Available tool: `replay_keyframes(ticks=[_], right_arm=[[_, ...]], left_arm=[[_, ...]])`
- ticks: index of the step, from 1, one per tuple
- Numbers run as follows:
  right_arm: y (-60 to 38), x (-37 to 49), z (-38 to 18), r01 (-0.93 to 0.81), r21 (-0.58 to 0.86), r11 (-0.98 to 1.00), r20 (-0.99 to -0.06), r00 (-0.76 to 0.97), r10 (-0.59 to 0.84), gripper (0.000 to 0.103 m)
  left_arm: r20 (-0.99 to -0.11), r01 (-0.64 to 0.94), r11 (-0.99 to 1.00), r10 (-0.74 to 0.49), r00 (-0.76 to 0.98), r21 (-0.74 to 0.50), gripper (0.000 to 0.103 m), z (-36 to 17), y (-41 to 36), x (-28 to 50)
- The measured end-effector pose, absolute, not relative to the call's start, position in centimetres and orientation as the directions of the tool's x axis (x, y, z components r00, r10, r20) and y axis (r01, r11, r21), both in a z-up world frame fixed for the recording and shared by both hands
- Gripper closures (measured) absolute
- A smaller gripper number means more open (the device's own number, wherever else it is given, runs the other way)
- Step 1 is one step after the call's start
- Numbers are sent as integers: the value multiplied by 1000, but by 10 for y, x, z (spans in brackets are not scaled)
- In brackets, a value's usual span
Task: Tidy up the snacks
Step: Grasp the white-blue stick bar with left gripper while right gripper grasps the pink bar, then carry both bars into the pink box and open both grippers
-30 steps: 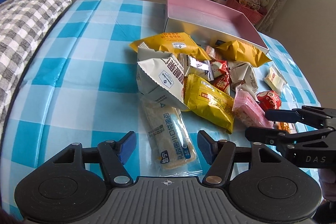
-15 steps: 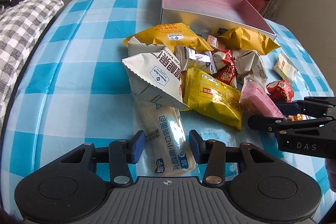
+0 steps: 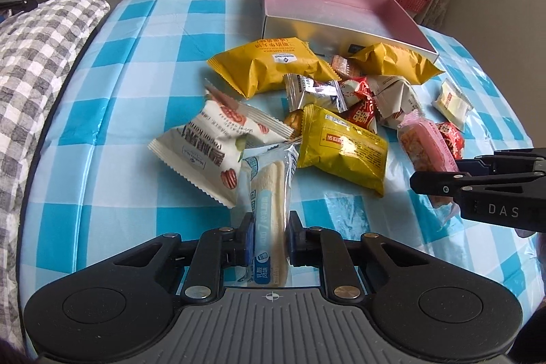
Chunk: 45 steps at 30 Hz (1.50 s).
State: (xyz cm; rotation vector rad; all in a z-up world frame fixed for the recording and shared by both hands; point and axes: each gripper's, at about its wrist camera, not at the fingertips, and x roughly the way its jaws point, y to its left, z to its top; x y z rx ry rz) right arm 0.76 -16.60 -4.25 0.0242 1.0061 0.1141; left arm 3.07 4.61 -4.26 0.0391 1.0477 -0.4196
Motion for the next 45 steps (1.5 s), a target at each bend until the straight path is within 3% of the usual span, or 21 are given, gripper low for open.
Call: replay_keyframes(ticks=[15,25,36,45], right_arm=[[-178,18,5,-35,155,987,-790,595,145,74],[-215,75,27,57,166,984,-769,632,93,74],[-270,150,4,152,251,956,-754,650,95,74],[-283,197,-21,172,221,960,-782,619,70,74]], left_arm=[[-737,449,846,-495,460,-288,88,15,40,14],[-695,489,833,-513,504,-260,88,36,-2,85],[-677,476,846,-498,542,-241,87,9,-56,190],[-689,465,870,-437,578,-162,87,-29,-87,243]])
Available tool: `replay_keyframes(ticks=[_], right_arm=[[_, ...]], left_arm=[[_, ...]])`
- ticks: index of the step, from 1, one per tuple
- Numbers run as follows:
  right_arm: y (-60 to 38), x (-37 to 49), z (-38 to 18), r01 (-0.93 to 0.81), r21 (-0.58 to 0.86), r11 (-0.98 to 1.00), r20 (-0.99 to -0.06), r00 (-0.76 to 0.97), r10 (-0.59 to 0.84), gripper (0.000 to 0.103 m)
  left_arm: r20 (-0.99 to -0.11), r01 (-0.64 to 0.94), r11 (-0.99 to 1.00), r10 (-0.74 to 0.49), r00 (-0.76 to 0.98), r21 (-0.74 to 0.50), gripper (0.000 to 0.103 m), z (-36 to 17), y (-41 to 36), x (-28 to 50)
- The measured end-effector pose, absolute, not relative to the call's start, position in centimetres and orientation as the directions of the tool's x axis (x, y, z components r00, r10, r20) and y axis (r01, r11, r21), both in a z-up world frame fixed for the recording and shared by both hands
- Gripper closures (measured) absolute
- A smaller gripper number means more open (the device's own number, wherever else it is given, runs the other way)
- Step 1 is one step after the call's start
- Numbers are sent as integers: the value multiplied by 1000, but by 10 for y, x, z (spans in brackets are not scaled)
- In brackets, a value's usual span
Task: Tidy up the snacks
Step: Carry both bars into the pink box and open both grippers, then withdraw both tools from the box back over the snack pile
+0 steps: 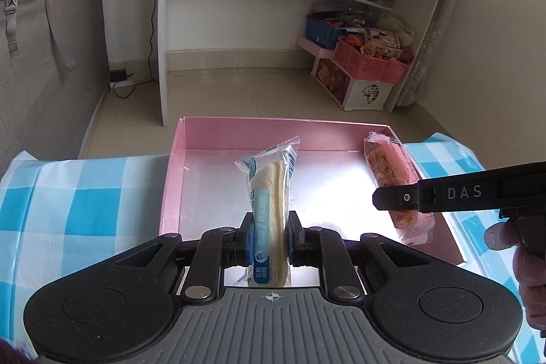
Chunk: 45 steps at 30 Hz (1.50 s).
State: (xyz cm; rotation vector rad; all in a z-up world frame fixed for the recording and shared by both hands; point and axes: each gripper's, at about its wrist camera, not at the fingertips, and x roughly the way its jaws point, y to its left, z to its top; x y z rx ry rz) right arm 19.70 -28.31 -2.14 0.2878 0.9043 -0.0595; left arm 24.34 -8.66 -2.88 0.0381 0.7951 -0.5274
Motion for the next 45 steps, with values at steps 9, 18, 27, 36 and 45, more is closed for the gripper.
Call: replay_keyframes(ticks=[9,18,27,36,45], right_arm=[[-287,222,-36,190,196,962,-790,612,41,74],[-288,218,-33,197,208,958,-753,658,28,27],[-283,199,-15,177,230,957,-739,672,53,18],[-276,163,6,154,233,960,-709,703,60,5],[-267,125,12,162,193,968,-703,711,21,0]], left_arm=[[-702,448,890,-376,605,-91,87,-45,-98,272],[-691,464,879,-403,600,-109,53,-46,-96,272],[-682,493,866,-409,605,-82,26,-24,-91,240],[-691,508,856,-427,583,-100,18,-2,-76,195],[-698,513,853,-426,576,-97,11,10,-57,149]])
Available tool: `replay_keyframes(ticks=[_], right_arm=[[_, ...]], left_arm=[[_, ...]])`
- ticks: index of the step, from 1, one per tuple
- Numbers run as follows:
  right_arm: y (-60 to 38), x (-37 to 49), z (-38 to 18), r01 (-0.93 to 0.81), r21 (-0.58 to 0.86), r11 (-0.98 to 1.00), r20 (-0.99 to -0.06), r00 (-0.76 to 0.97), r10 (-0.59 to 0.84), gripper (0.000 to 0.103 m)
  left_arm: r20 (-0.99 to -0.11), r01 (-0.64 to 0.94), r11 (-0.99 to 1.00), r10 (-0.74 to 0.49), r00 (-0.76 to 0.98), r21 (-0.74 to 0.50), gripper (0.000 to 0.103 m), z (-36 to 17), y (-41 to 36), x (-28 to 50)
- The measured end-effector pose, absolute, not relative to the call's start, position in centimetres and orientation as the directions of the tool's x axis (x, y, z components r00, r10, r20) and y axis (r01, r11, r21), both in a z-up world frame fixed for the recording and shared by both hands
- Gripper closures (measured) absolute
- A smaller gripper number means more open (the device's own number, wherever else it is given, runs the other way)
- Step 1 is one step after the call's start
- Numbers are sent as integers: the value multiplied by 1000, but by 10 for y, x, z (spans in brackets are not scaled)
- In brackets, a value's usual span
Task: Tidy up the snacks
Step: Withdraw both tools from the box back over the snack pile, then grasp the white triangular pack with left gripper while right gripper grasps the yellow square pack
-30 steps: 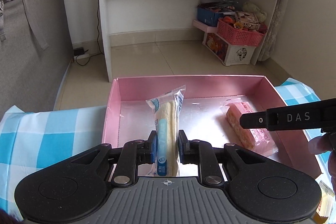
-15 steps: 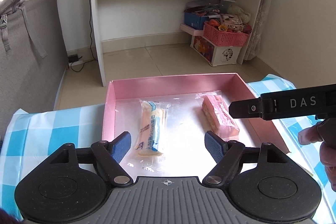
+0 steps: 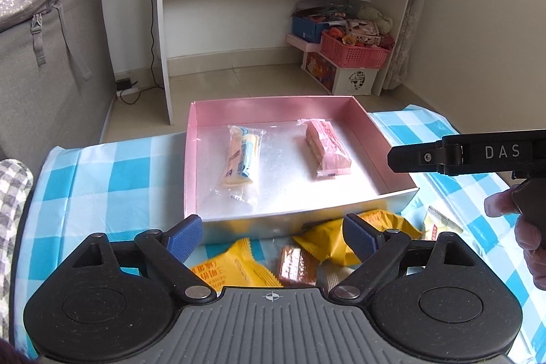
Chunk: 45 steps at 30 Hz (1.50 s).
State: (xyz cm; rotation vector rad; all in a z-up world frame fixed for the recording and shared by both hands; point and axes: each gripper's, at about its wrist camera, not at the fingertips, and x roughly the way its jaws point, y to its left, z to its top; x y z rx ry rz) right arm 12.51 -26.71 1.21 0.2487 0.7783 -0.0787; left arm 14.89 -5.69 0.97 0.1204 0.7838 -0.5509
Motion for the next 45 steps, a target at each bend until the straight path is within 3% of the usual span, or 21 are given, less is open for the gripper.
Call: replay_keyframes(ticks=[11,21,33,45], right_arm=[[-244,85,13,103,120,987,-697,717,10,0],[-230,53,0,47,119,992,-670,741,45,0],[-209,21,-33,-139,66,988,-701,699,145,0],[-172,17,-44,-349,41,936,-671,684,285,1]], left_arm=[[-717,474,875,-393,576,-99,3,12,-22,105],[-734,478,878,-327,595,-4,2,-12,3,67],[-723,523,852,-341,601,34,2,-36,35,48],[-696,594,804,-419,583,13,4,-56,49,47]])
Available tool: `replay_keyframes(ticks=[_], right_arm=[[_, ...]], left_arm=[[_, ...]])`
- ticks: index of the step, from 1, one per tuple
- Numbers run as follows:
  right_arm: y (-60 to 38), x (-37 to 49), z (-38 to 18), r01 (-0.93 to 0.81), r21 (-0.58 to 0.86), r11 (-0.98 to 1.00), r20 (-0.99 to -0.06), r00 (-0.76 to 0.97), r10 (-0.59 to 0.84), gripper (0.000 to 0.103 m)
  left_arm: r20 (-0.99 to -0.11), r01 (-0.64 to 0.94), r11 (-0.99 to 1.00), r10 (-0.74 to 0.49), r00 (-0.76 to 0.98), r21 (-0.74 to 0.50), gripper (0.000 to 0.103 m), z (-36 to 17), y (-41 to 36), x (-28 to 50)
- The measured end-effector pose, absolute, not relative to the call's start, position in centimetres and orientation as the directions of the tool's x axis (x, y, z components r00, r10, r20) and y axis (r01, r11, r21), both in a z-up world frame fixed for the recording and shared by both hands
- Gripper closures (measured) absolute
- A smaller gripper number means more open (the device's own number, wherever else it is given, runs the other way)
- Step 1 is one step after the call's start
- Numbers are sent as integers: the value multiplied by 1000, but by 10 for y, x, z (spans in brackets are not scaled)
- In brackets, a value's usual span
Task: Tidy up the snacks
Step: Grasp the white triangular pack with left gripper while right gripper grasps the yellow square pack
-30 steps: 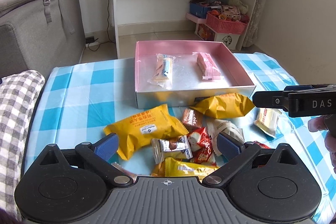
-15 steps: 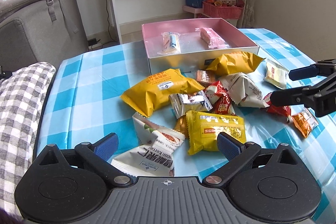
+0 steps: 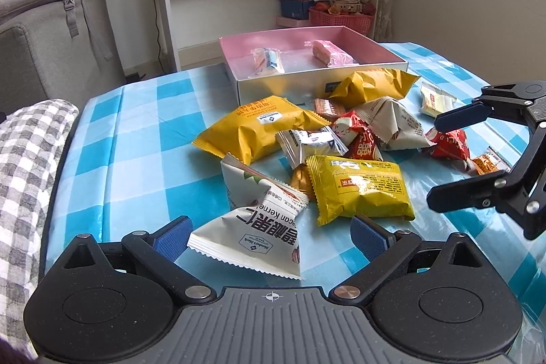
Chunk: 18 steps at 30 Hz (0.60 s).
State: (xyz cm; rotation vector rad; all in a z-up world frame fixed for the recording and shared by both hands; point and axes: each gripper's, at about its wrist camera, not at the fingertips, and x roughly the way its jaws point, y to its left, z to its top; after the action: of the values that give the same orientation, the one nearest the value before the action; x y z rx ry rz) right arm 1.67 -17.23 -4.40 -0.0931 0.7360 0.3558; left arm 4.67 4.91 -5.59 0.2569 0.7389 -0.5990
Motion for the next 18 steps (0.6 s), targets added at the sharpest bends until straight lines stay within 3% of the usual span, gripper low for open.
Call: replay_keyframes(ticks=[9,18], right_arm=[[-144,33,-68,-435,-25,900,-730,624,281,14],[-138,49,-79,-404,-48,914,-750,619,234,25]], left_arm=[[-721,568,822,-421,550,-47,16,-66,55,61],[-730,485,862,-427,533,-149,37,-71,66,75]])
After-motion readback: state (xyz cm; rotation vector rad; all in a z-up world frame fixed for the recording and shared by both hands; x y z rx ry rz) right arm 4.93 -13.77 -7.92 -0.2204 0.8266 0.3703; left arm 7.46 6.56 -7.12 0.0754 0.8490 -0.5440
